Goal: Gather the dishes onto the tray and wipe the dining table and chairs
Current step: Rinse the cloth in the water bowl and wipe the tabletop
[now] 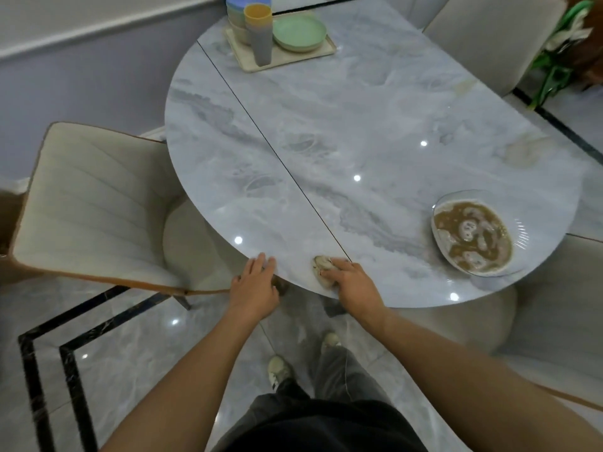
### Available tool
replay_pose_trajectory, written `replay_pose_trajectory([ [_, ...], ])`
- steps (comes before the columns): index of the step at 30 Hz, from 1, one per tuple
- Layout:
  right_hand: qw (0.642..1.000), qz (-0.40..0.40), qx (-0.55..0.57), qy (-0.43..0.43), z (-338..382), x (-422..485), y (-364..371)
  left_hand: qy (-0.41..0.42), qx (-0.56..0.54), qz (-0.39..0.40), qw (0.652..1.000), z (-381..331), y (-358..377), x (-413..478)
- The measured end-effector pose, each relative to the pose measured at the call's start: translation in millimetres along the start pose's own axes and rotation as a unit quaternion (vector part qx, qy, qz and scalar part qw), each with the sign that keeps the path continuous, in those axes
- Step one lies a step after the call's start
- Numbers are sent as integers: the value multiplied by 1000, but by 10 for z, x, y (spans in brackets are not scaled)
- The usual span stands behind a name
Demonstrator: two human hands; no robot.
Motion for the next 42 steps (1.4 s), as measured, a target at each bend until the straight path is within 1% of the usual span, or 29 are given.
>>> replay_pose_trajectory([
  [1, 999, 7, 32, 7, 5, -1, -32, -4, -8, 3, 1000, -1, 26, -17],
  [3, 995, 46, 85, 38, -50, 67, -92, -6, -8, -2, 1000, -51, 46, -5],
  [5, 983, 83, 141, 78, -111, 141, -221, -19, 2, -25, 1000, -79, 48, 17],
  [7, 961, 116, 224, 110, -167, 242, -331, -41, 5, -82, 996, -68, -7, 24],
  [8, 940, 129, 288, 132, -218, 272, -415, -53, 1, -127, 991, -88, -80, 37],
  [9, 917, 128, 347, 148, -280, 320, -519, -68, -7, -168, 983, -108, -155, 37],
  [11, 880, 110, 433, 159, -488, 487, -816, -97, -17, -220, 971, -232, -278, 140],
  [12, 869, 104, 459, 157, -559, 575, -959, -102, -15, -231, 967, -287, -316, 187],
  [14, 860, 81, 483, 144, -761, 805, -1335, -91, 4, -241, 966, -467, -359, 361],
  [16, 867, 48, 481, 123, -991, 1041, -1728, -63, 3, -245, 967, -653, -406, 546],
  [18, 885, -10, 452, 113, -1425, 1288, -2242, -30, -7, -247, 969, -958, -460, 895],
  [20, 898, -63, 418, 124, -1922, 1497, -2651, -5, -8, -253, 967, -1245, -545, 1239],
  [22, 902, -91, 395, 149, -2474, 1644, -2925, 23, -16, -264, 964, -1606, -677, 1573],
  [23, 899, -98, 392, 168, -2779, 1694, -3001, 37, -19, -268, 962, -1793, -736, 1730],
  [26, 880, -116, 406, 216, -3721, 1741, -3170, 85, -40, -249, 964, -2486, -813, 2261],
  [27, 883, -123, 395, 221, -3969, 1745, -3203, 96, -38, -245, 964, -2666, -835, 2392],
  [29, 908, -114, 337, 223, -4381, 1765, -3179, 90, -40, -271, 958, -2935, -965, 2637],
  [31, 938, -81, 278, 192, -4654, 1823, -2959, 46, -74, -318, 944, -3033, -1136, 2865],
  [32, 951, -60, 251, 172, -4742, 1840, -2793, 35, -84, -324, 942, -3082, -1178, 2996],
  [33, 962, -53, 222, 149, -4802, 1850, -2633, 40, -83, -317, 944, -3160, -1200, 3150],
  [34, 972, -67, 191, 121, -4820, 1832, -2498, 61, -70, -299, 950, -3253, -1202, 3301],
  [36, 979, -120, 147, 73, -4851, 1787, -2341, 109, -35, -253, 961, -3447, -1170, 3580],
  [37, 978, -140, 136, 66, -4909, 1796, -2323, 128, -16, -230, 965, -3558, -1133, 3752],
  [39, 979, -156, 114, 71, -4951, 1800, -2321, 161, 20, -179, 970, -3779, -1037, 4025],
  [42, 975, -168, 98, 108, -5078, 1865, -2326, 203, 77, -90, 972, -4189, -807, 4437],
])
Point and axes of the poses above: each hand's wrist, its own x-axis towards the middle knuckle, its own y-axis out of the palm, z = x × y, the point moved 9 cm from there along x, towards the middle knuckle, and after that the axes turned 14 degrees about y, right-handed, at the moved point
